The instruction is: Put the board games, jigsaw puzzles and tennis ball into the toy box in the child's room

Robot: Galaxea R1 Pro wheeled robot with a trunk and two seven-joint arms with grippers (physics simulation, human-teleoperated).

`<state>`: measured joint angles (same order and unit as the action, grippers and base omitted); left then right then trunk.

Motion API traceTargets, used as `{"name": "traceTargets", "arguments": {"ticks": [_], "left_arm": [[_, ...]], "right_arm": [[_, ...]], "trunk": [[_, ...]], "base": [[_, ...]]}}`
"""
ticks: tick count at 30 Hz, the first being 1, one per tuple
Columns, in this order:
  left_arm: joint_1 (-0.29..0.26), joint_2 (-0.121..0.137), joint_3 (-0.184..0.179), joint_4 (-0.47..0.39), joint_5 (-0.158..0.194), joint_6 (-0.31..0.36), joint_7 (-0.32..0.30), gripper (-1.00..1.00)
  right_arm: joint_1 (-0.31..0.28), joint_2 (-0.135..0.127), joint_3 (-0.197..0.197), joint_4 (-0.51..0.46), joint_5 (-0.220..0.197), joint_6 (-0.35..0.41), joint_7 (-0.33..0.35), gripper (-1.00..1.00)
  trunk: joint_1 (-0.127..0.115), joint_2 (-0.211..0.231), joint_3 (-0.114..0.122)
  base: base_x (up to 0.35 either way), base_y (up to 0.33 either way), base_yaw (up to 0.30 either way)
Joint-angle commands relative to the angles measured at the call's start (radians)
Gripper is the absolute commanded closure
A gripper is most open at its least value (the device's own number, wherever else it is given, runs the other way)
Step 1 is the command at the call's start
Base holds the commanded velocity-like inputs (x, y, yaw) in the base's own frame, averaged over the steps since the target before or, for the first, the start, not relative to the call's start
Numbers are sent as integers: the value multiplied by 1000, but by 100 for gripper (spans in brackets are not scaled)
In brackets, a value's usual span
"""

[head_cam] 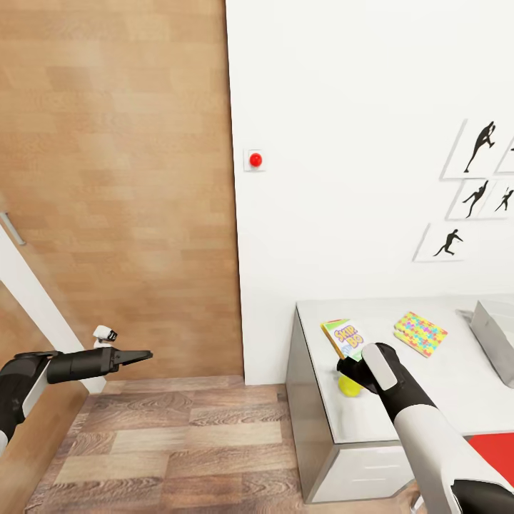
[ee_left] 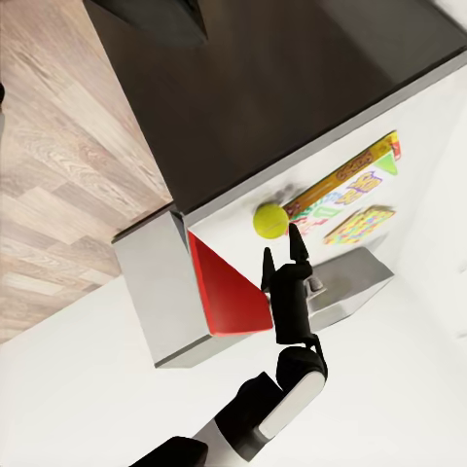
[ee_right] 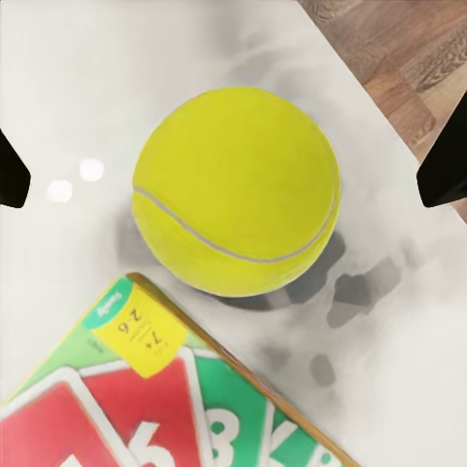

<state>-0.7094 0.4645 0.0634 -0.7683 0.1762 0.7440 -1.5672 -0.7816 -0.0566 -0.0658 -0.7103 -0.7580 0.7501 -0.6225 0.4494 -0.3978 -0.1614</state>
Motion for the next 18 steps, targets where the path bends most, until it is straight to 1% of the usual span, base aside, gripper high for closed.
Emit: {"name": "traceTargets", "arguments": {"ticks": [1, 10, 18], "left_arm": [[-1, 0, 0, 0, 0, 11, -4, -100], [-1, 0, -1, 0, 0, 10, -4, -100], [-1, -1, -1, -1, 0, 11, -4, -100]], "right_arm": [[-1, 0, 0, -1, -11, 2, -9, -100], [-1, 0, -1, 0, -11, 2, -9, -100], [-1, 0, 0, 0, -11, 2, -7, -100]], "trunk": [[1, -2, -3], [1, -2, -16], [1, -2, -20]], "base": [[0, 0, 0], [0, 0, 0], [0, 0, 0]]}}
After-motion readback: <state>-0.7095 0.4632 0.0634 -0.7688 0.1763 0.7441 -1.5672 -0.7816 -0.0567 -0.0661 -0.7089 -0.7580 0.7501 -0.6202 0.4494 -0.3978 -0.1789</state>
